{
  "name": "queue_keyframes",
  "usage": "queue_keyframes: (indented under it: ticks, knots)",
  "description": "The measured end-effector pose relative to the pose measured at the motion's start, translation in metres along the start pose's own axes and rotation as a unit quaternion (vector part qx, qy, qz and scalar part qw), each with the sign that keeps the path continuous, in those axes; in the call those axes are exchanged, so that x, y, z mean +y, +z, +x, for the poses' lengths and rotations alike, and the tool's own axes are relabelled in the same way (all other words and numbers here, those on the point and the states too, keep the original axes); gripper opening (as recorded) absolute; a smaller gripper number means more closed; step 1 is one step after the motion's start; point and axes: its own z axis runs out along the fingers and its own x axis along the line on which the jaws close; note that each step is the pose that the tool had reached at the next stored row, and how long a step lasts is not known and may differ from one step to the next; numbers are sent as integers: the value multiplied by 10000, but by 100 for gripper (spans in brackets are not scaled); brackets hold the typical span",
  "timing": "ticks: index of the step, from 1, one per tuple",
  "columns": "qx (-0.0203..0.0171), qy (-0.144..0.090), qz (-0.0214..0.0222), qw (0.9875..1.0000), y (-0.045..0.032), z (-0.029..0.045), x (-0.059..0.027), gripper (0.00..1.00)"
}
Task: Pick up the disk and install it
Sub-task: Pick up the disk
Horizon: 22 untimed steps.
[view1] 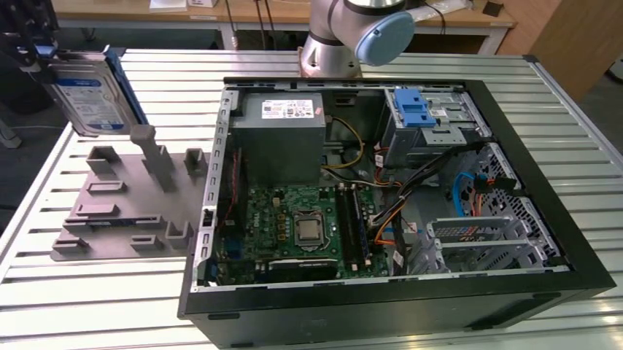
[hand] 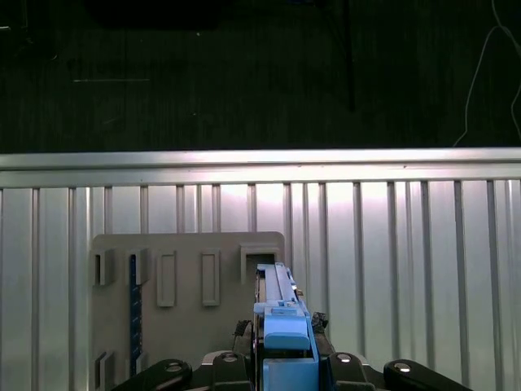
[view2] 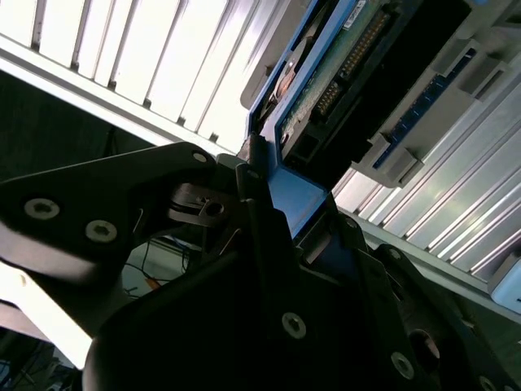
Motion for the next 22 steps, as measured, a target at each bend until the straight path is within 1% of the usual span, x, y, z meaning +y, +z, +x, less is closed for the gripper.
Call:
queue_keyframes:
  ticks: [7,22]
  knots:
    - [-13,0,-1,10000,-54,-3,1,36]
    - [-24,-1,-2,10000,-172,-8,5,36]
